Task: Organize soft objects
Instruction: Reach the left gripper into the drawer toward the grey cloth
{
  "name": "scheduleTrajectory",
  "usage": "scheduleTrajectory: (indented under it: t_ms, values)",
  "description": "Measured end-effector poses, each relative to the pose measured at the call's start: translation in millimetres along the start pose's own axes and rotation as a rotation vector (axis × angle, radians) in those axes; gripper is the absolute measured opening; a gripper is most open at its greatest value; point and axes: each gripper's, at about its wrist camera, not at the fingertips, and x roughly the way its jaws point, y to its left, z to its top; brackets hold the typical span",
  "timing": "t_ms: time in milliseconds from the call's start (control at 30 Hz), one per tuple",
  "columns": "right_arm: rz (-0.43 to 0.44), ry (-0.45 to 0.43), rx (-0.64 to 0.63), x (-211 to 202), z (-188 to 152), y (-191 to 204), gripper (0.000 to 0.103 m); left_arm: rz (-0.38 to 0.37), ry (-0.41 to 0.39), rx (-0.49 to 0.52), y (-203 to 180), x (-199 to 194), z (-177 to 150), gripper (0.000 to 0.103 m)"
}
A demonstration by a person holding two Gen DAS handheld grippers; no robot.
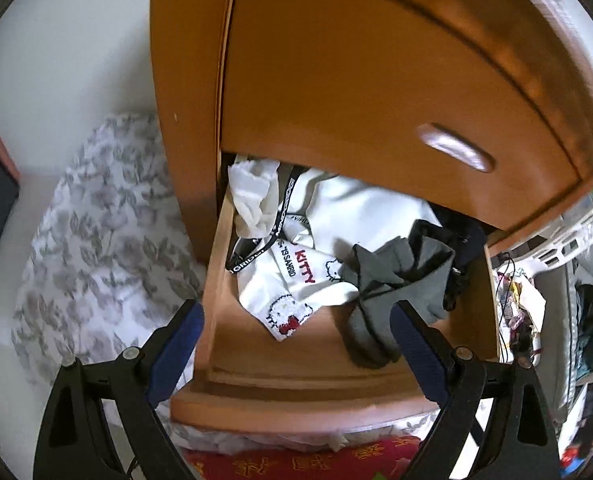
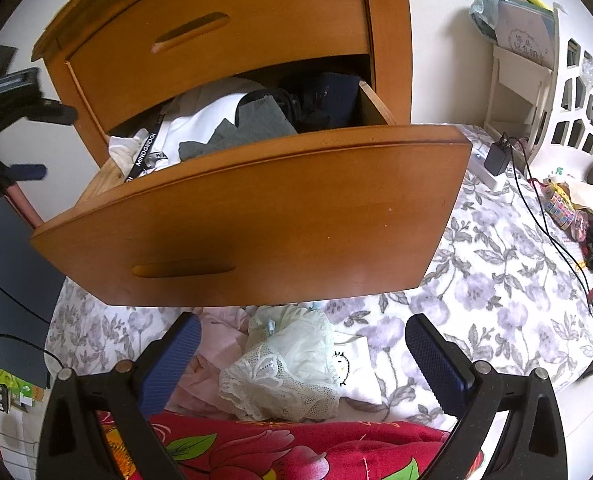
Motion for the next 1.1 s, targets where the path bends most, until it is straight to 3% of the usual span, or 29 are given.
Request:
scheduleTrajectory:
  t_ms: [400, 900, 1100]
  values:
    - [0.026, 0.023, 0.015, 5, 0, -3, 0.103, 0.02, 0.102, 0.011, -39, 52, 23, 0.094]
    - [0.056, 0.047, 0.031, 10, 0, -6, 0.103, 0.036, 0.254, 0.153, -102, 114, 24, 0.093]
    - [0.07, 0.056, 0.044, 12, -1, -8, 0.103, 0.077, 0.322, 0.209, -119, 133, 23, 0.093]
